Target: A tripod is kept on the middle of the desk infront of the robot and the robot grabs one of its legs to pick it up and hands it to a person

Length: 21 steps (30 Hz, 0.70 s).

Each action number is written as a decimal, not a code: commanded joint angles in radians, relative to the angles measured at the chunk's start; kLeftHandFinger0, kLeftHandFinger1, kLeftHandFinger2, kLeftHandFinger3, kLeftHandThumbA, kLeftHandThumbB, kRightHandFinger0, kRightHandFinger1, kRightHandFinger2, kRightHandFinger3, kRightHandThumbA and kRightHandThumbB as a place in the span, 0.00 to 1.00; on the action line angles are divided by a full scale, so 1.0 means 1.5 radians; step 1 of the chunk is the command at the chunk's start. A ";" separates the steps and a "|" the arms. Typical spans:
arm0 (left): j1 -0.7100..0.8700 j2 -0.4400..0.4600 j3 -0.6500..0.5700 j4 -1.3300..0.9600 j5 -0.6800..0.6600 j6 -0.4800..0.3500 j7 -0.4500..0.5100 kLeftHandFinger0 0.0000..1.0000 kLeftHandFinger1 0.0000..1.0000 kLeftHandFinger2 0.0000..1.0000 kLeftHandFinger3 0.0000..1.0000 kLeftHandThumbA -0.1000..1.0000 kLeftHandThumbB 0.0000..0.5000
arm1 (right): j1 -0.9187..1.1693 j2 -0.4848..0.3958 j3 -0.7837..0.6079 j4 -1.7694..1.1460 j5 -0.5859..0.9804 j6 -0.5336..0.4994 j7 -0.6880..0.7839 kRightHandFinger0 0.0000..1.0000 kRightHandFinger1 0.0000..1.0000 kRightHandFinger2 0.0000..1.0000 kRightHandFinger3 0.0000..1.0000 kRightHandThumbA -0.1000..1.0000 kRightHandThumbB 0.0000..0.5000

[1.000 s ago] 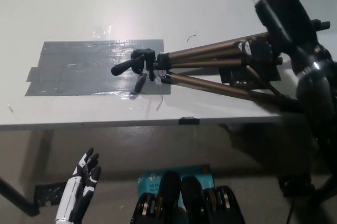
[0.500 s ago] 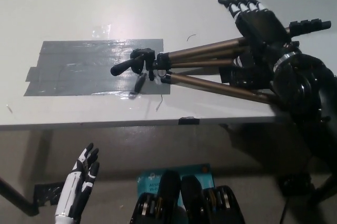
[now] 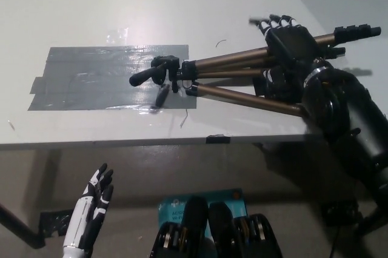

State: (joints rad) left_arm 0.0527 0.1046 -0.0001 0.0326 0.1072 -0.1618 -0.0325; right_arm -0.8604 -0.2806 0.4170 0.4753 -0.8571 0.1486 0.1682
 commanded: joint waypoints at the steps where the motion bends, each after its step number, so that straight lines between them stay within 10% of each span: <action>1: -0.012 0.012 0.004 -0.019 0.001 -0.024 0.003 1.00 1.00 1.00 1.00 0.93 0.00 | -0.103 -0.006 0.054 0.140 -0.127 -0.180 -0.532 0.14 0.24 0.38 0.32 0.00 0.53; 4: -0.015 0.013 0.004 -0.022 0.000 -0.022 0.001 1.00 1.00 1.00 1.00 0.92 0.00 | -0.116 -0.010 0.085 0.172 -0.160 -0.186 -0.620 0.00 0.18 0.58 0.28 0.00 0.62; 7: -0.020 0.014 0.007 -0.026 -0.009 -0.010 -0.003 1.00 1.00 1.00 1.00 0.90 0.00 | -0.114 -0.007 0.088 0.168 -0.159 -0.187 -0.629 0.00 0.25 0.70 0.51 0.00 0.60; 21: -0.013 0.020 0.003 -0.036 -0.006 -0.010 -0.010 0.97 1.00 0.96 1.00 0.95 0.00 | -0.118 -0.001 0.088 0.154 -0.136 -0.210 -0.648 0.00 0.23 0.68 0.64 0.00 0.56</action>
State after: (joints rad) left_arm 0.0468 0.1048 -0.0003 0.0333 0.1077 -0.1606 -0.0331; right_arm -0.8605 -0.2797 0.5208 0.6715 -0.9412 0.0507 -0.2085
